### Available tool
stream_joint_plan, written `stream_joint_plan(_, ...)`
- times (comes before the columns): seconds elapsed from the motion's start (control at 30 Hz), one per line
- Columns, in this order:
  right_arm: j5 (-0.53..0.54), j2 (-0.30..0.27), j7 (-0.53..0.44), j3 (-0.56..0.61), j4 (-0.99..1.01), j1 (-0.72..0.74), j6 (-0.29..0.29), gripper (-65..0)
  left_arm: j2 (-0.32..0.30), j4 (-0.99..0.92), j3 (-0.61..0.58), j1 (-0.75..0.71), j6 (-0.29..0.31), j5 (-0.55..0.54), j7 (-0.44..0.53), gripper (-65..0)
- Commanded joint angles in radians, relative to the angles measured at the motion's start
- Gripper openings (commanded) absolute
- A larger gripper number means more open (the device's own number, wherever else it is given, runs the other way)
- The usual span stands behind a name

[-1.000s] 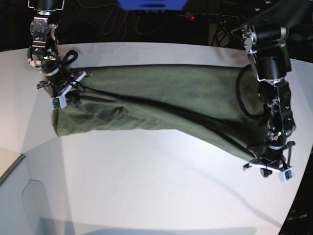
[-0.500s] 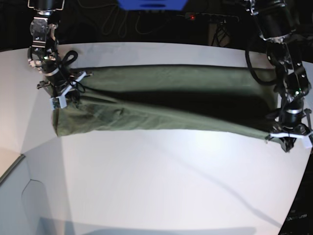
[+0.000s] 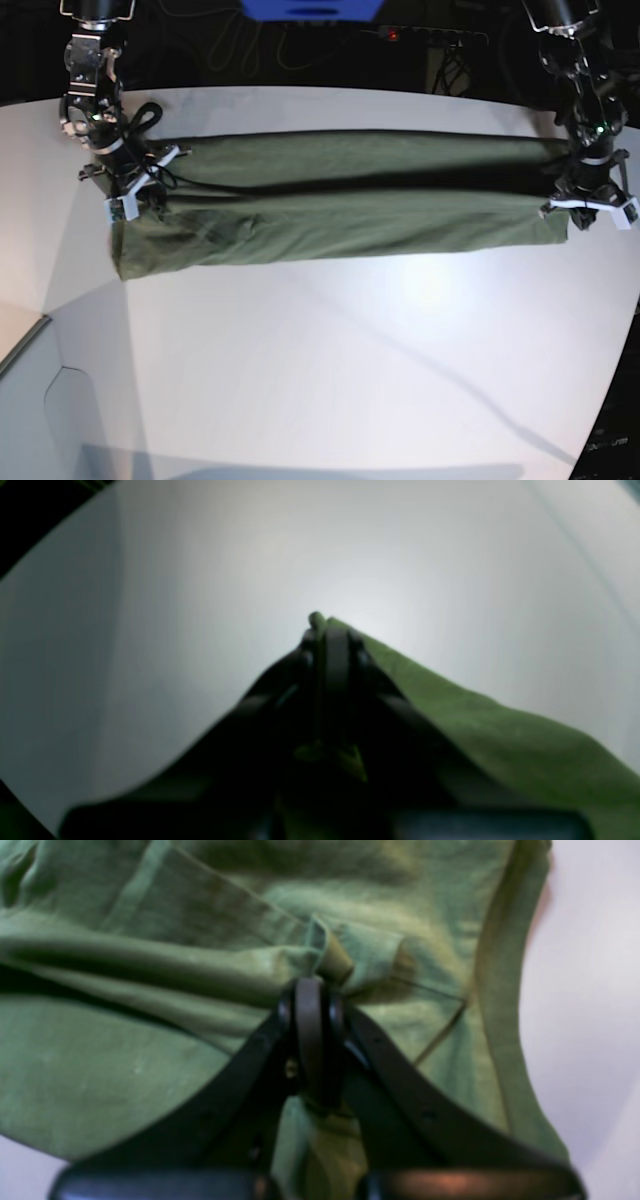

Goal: Layout the t-shirt on the table in an organized manner, then fold the t-shirt properly
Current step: 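Regrasp the shirt end with the left gripper and straighten the strip, then open the left gripper and release the shirt strip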

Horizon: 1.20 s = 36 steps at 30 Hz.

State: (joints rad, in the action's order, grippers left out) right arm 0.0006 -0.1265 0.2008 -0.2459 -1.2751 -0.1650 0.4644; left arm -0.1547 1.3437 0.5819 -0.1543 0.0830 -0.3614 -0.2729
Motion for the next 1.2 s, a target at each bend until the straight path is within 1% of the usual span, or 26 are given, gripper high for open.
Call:
stream_joint_plan(0.0,0.005,-0.006,-0.011,-0.003,-0.010,0.003,-0.016,-65.0,-0.016,0.000,0.006,0.011,0.001,-0.001,0.030,-65.0)
stream_joint_plan(0.3,0.005,-0.006,-0.014,-0.003,-0.019,0.002,-0.016,-65.0,-0.016,-0.105,0.000,0.057,0.002,-0.001,0.030,-65.0)
stream_joint_plan(0.4,0.005,-0.006,-0.016,-0.003,-0.047,-0.014,-0.016,-65.0,-0.016,-0.152,0.000,0.080,0.002,-0.001,0.030,-65.0)
stream_joint_plan(0.57,0.005,-0.006,-0.013,-0.005,-0.110,-0.038,-0.016,-65.0,-0.016,-0.174,0.000,0.089,0.002,-0.001,0.030,-64.8)
stream_joint_plan(0.63,0.005,-0.006,-0.011,-0.005,-0.116,-0.041,-0.016,-65.0,-0.016,-0.174,0.000,0.089,0.002,-0.001,0.024,-62.8)
stream_joint_plan(0.73,0.005,-0.006,-0.011,-0.010,-0.143,-0.064,-0.016,-65.0,-0.016,-0.172,0.000,0.086,0.002,-0.001,0.024,-53.8)
stream_joint_plan(0.8,0.005,-0.003,-0.011,-0.039,-0.189,-0.097,-0.016,-65.0,-0.009,-0.168,0.002,0.084,0.002,-0.001,0.027,-50.0)
stream_joint_plan(0.87,0.005,0.029,-0.011,-0.059,-0.229,-0.117,-0.016,-65.0,-0.003,-0.163,0.005,0.083,0.002,-0.001,0.027,-49.0)
stream_joint_plan(0.93,0.002,0.044,-0.011,-0.082,-0.242,-0.126,-0.016,-65.0,-0.003,-0.163,0.005,0.083,0.002,-0.001,0.027,-49.0)
stream_joint_plan(1.17,0.000,0.041,-0.011,-0.088,-0.159,-0.120,-0.016,-65.0,-0.003,-0.162,0.005,0.081,0.002,-0.001,0.022,-48.7)
